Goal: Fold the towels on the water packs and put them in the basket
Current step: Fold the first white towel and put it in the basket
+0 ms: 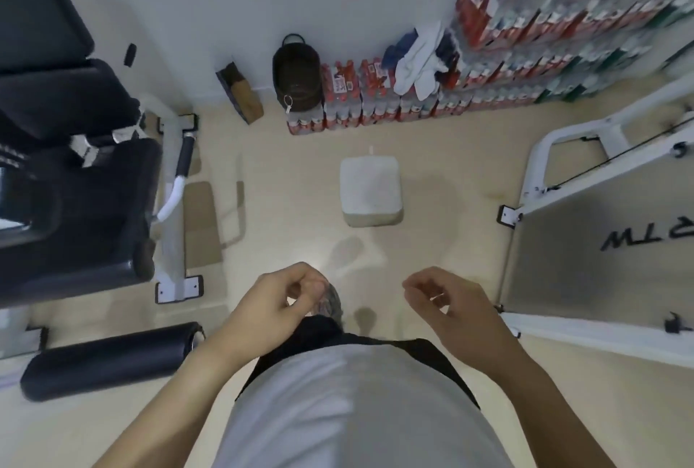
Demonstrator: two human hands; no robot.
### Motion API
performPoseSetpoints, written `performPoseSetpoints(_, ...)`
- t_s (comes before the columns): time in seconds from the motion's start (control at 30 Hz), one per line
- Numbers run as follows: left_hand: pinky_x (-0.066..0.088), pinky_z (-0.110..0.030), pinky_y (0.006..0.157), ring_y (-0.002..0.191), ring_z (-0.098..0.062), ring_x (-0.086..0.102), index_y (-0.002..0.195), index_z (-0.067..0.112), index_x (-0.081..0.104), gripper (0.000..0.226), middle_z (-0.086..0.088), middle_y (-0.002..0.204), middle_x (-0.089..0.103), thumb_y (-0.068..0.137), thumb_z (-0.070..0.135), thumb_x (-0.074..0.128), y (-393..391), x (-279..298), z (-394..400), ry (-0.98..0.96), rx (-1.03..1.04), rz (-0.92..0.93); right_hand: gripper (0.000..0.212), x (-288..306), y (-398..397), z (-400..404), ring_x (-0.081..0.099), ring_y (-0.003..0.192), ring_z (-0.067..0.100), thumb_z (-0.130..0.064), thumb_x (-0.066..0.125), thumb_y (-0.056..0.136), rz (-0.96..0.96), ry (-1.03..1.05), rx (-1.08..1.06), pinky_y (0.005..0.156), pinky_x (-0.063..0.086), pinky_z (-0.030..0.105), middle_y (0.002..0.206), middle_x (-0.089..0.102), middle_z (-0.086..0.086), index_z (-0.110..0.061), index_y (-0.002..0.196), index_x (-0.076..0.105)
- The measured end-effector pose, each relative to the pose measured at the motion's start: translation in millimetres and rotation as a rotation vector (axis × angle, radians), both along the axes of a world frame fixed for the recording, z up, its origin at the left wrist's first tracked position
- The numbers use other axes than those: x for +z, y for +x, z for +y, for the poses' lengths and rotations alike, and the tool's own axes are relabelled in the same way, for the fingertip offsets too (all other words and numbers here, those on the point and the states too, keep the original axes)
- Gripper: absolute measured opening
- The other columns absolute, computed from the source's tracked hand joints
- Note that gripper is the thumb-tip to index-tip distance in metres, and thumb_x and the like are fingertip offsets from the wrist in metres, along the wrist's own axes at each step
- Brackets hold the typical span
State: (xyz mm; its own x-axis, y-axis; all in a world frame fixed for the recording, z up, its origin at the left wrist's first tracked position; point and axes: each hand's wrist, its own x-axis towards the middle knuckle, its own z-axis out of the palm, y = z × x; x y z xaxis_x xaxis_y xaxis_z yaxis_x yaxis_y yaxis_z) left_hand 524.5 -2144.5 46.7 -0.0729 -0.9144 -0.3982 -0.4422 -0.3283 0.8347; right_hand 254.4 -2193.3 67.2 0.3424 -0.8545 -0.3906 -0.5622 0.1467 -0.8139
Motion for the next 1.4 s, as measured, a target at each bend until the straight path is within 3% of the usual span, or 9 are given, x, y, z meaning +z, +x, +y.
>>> performPoseSetpoints(0.3,0.048,-0.012,0.07,0.086,-0.008,0.068,0.091,0.036,0.064,0.012,0.01,0.088,0.072,0.098,0.032,0.055,34,1,-265,0.029,-0.11,-0.006,0.014,-1,3,-188,0.063,0.086,-0.003,-0.027,0.063,0.094,0.033,0.057,-0.172,0.07,0.043,0.003,0.09,0.07,-0.021,-0.039,0.089,0.067)
performPoseSetpoints(0.7,0.044,-0.01,0.072,0.081,-0.007,0.066,0.089,0.039,0.063,0.013,0.01,0.086,0.071,0.098,0.035,0.054,57,-26,-530,0.095,-0.061,0.034,0.013,-23,35,-545,0.062,0.085,-0.003,-0.026,0.064,0.093,0.114,0.083,0.047,0.071,0.043,0.005,0.089,0.066,-0.028,-0.039,0.091,0.065)
performPoseSetpoints(0.83,0.05,-0.028,0.08,0.078,-0.014,0.065,0.092,0.032,0.063,0.013,0.006,0.082,0.067,0.098,0.037,0.053,105,-64,-635,0.05,-0.129,0.023,0.007,-52,86,-642,0.062,0.085,-0.001,-0.024,0.064,0.094,0.12,0.105,-0.001,0.074,0.045,0.008,0.089,0.069,-0.019,-0.029,0.096,0.069)
performPoseSetpoints(0.93,0.054,-0.036,0.072,0.069,-0.013,0.064,0.087,0.031,0.061,0.013,0.005,0.078,0.065,0.098,0.032,0.054,133,-96,-717,0.042,-0.196,0.003,0.007,-79,121,-709,0.064,0.084,0.002,-0.026,0.064,0.094,0.115,0.15,-0.05,0.076,0.047,0.01,0.09,0.07,-0.013,-0.026,0.098,0.07)
performPoseSetpoints(1.17,0.041,-0.021,0.063,0.059,-0.003,0.052,0.077,0.028,0.057,0.019,0.01,0.065,0.056,0.096,0.024,0.058,116,-206,-879,0.065,-0.25,-0.112,0.005,-210,115,-868,0.064,0.072,0.001,-0.024,0.064,0.093,0.242,0.221,-0.044,0.069,0.044,0.008,0.08,0.069,-0.008,-0.021,0.09,0.066)
performPoseSetpoints(1.23,0.044,-0.024,0.066,0.066,-0.008,0.056,0.086,0.017,0.062,0.014,0.005,0.074,0.062,0.096,0.023,0.056,91,-261,-918,0.11,-0.261,-0.162,0.012,-274,94,-914,0.06,0.073,0.001,-0.025,0.064,0.092,0.347,0.207,-0.023,0.066,0.04,0.006,0.077,0.064,-0.012,-0.023,0.081,0.061)
performPoseSetpoints(1.3,0.048,-0.031,0.07,0.072,-0.017,0.059,0.087,0.014,0.063,0.016,0.0,0.078,0.064,0.096,0.021,0.052,61,-318,-953,0.168,-0.264,-0.197,0.019,-341,71,-957,0.062,0.08,0.015,-0.021,0.063,0.091,0.435,0.195,-0.002,0.069,0.043,0.019,0.075,0.061,-0.007,-0.019,0.073,0.055)
performPoseSetpoints(1.33,0.046,-0.032,0.068,0.069,-0.018,0.057,0.082,0.013,0.062,0.019,0.0,0.075,0.062,0.096,0.019,0.05,45,-347,-967,0.191,-0.27,-0.211,0.019,-372,62,-974,0.063,0.086,0.024,-0.018,0.063,0.09,0.465,0.199,-0.01,0.074,0.043,0.029,0.078,0.061,-0.001,-0.015,0.074,0.054)
performPoseSetpoints(1.4,0.045,-0.034,0.063,0.064,-0.02,0.053,0.077,0.007,0.06,0.026,-0.004,0.07,0.059,0.096,0.019,0.046,15,-406,-993,0.221,-0.277,-0.242,0.008,-432,45,-1004,0.062,0.098,0.028,-0.018,0.066,0.088,0.515,0.176,-0.05,0.076,0.04,0.027,0.098,0.064,0.005,-0.013,0.09,0.059)
